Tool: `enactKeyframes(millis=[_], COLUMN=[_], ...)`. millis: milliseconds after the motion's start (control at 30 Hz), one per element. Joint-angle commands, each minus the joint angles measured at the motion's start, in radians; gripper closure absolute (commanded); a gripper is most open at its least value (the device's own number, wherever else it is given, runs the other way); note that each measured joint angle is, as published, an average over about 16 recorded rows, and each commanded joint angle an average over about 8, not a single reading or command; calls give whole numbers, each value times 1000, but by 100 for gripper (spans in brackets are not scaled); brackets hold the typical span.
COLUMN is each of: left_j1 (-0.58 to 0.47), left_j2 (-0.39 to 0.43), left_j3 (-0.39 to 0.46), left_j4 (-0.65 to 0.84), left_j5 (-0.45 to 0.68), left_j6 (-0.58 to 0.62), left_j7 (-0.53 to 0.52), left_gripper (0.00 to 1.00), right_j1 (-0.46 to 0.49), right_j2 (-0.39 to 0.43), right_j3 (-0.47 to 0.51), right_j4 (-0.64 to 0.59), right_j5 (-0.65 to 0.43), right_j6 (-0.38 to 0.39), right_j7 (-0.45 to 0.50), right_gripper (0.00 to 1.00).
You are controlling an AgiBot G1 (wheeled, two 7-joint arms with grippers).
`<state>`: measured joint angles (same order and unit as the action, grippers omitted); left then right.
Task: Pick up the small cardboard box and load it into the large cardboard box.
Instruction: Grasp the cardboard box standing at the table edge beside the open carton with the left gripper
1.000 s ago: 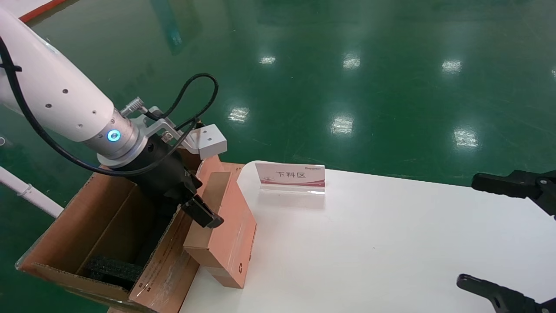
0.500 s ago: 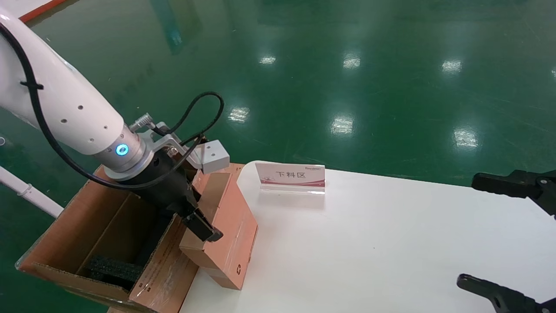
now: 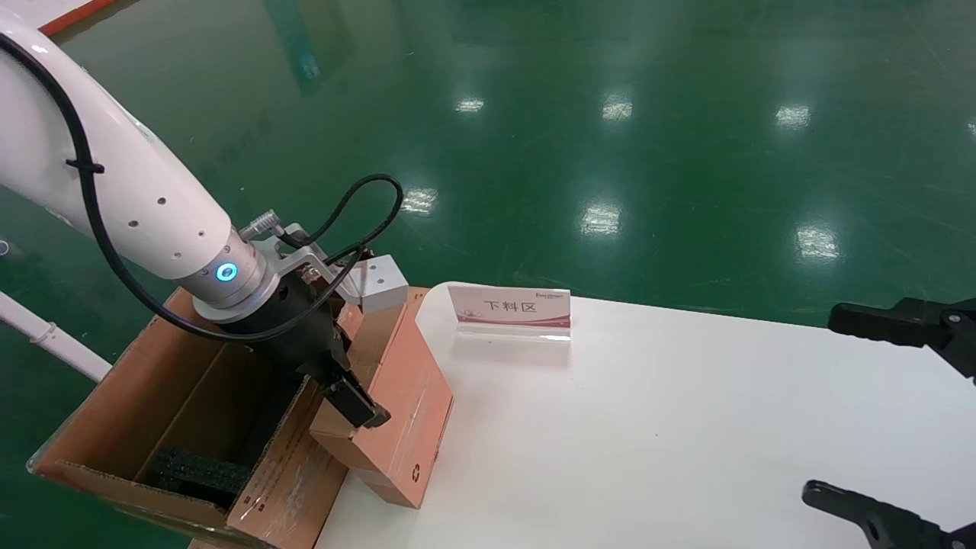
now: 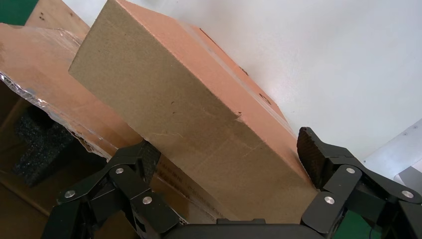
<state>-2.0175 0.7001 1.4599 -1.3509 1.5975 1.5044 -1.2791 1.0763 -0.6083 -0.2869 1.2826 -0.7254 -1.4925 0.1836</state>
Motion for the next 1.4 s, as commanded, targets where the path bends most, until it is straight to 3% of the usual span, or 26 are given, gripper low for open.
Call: enactKeyframes(millis=[33, 67, 100, 167, 200, 333, 367, 1400], left_j1=[0, 0, 0, 0, 0, 0, 0, 0], left_j2=[1, 0, 0, 0, 0, -1, -1, -2], left_j3=[1, 1, 0, -1, -1, -2, -3, -6], left_j4=[0, 0, 0, 0, 0, 0, 0, 0], left_j5=[1, 1, 1, 1, 1, 0, 0, -2], left_j6=[-1, -1, 0, 0, 0, 1, 1, 3], left_j7=[0, 0, 0, 0, 0, -1, -1, -3], left_gripper=[44, 56, 69, 94, 100, 100, 100, 100], right_j1=[0, 0, 0, 0, 0, 0, 0, 0], right_j2=[0, 0, 0, 0, 0, 0, 0, 0], right_j3=[0, 0, 0, 0, 0, 0, 0, 0], right_j4=[0, 0, 0, 0, 0, 0, 0, 0], right_j5=[0, 0, 0, 0, 0, 0, 0, 0], right_j6=[0, 0, 0, 0, 0, 0, 0, 0], right_j7=[0, 0, 0, 0, 0, 0, 0, 0], right_gripper=[0, 0, 7, 32, 45, 95, 100, 100])
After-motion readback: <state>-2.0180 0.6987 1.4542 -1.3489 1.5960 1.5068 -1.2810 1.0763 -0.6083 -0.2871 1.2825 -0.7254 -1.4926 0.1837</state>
